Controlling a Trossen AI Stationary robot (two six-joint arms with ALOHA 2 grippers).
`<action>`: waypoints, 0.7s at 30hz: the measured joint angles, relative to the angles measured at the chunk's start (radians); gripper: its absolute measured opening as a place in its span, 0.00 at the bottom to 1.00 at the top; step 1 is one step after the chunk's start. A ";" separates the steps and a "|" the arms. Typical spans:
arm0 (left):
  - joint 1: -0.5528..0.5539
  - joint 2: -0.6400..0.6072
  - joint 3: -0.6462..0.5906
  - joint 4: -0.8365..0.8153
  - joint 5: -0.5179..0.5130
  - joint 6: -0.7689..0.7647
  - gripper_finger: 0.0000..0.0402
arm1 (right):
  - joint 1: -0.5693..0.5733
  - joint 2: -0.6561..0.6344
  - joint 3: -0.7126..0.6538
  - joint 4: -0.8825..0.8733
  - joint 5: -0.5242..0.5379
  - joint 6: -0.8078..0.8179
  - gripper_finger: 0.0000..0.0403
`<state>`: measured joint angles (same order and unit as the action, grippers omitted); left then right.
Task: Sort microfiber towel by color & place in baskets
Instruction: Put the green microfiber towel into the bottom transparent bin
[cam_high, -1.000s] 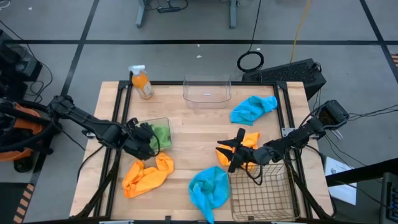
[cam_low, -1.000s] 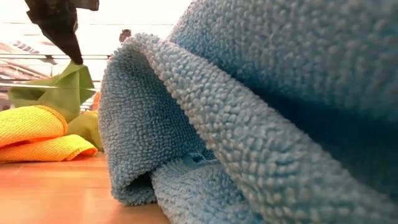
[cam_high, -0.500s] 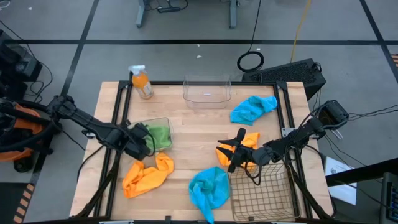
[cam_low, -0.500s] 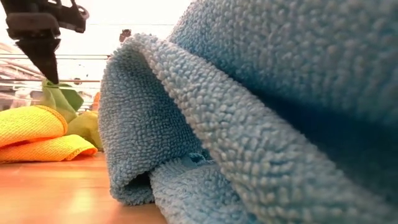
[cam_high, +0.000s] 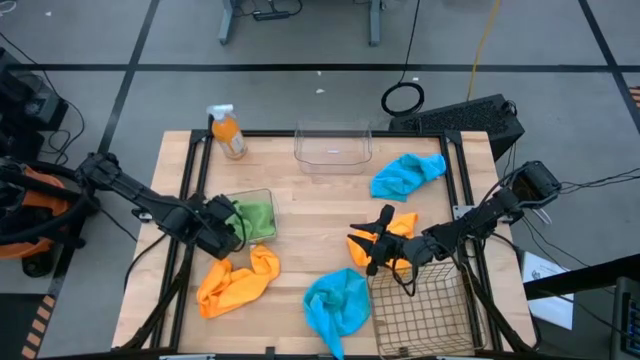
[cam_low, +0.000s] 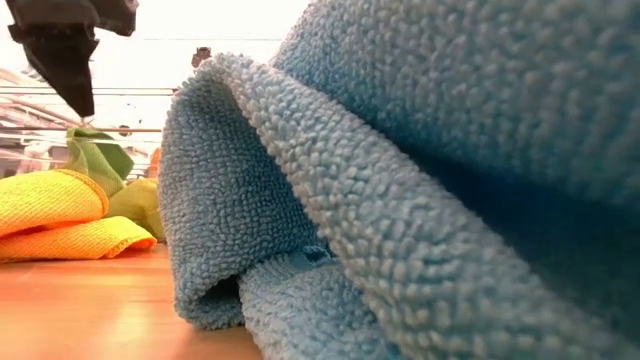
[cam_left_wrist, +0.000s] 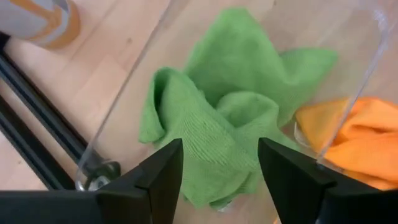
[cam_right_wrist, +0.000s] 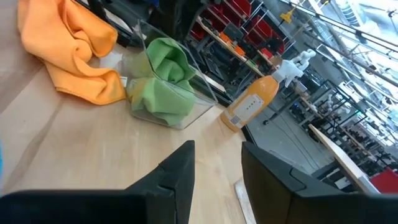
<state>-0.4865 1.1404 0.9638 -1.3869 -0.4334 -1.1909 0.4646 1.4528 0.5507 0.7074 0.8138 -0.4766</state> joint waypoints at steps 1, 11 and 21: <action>-0.003 0.000 0.012 -0.013 -0.014 -0.001 0.53 | -0.001 0.000 0.000 0.000 0.000 0.002 0.30; 0.000 0.006 -0.006 0.004 -0.131 0.053 0.53 | -0.001 0.000 0.000 -0.003 0.000 0.003 0.30; 0.003 0.006 -0.210 0.172 -0.059 0.106 0.17 | -0.001 0.000 0.000 -0.003 0.000 0.003 0.30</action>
<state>-0.4839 1.1461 0.7535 -1.2145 -0.4921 -1.0849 0.4641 1.4528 0.5507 0.7048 0.8135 -0.4732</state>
